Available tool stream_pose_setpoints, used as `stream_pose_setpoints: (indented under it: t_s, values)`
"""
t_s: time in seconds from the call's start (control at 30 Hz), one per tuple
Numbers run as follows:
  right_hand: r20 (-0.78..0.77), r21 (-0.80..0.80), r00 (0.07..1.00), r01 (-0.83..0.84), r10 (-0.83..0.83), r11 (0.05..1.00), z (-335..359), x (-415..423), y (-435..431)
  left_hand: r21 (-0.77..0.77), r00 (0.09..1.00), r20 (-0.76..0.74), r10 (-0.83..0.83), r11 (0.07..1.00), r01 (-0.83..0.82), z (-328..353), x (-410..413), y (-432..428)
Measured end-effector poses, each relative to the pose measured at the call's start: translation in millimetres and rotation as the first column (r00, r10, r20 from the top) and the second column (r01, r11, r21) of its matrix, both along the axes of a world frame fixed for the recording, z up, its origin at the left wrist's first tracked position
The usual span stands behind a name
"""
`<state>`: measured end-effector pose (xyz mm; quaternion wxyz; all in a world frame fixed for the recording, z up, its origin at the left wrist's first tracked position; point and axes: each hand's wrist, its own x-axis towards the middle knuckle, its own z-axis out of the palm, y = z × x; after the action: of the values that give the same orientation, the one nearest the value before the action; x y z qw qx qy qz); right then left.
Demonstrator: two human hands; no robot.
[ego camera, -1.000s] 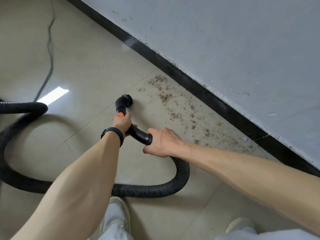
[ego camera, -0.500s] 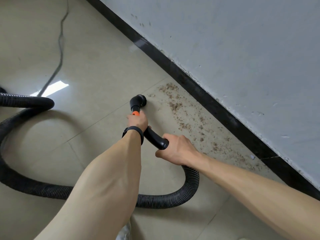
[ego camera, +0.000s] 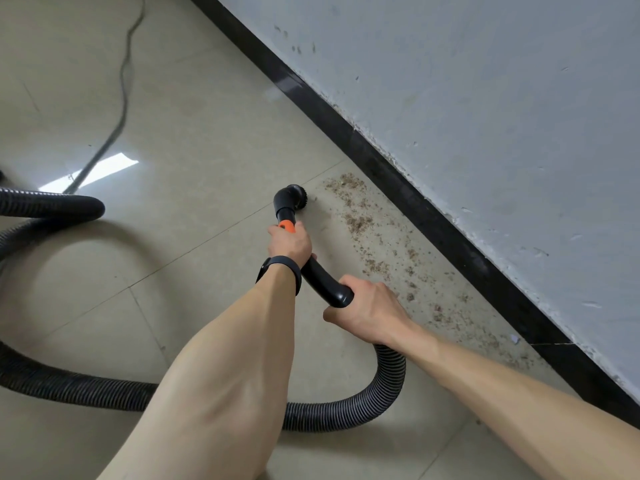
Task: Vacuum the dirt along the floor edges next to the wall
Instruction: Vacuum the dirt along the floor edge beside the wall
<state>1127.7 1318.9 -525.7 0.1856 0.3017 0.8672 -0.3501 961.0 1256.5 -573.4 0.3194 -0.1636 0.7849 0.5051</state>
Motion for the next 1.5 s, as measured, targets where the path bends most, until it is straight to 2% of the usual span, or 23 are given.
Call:
stream_pose_setpoints:
  t_s: [0.3, 0.53, 0.7, 1.5]
  values:
    - [0.063, -0.067, 0.998, 0.024, -0.02, 0.997, -7.9, -7.2, -1.3, -0.006, 0.998, -0.016, -0.062, 0.998, 0.062, -3.9, -7.6, 13.3]
    - [0.034, -0.148, 0.987, 0.157, -0.154, 0.976, -28.5, -8.7, 9.8, -0.02, 0.995, -0.068, -0.067, 0.998, 0.066, -4.1, -7.6, 33.4]
    - [0.011, -0.122, 0.987, 0.158, -0.158, 0.98, -34.6, -7.2, 11.6, -0.06, 0.991, -0.082, -0.109, 0.993, 0.104, -9.1, -7.6, 39.9]
    - [0.001, -0.093, 0.977, 0.212, -0.213, 0.973, -45.7, -4.0, 46.5, 0.047, 0.98, -0.103, -0.172, 0.983, 0.177, -24.7, -9.4, 86.8]
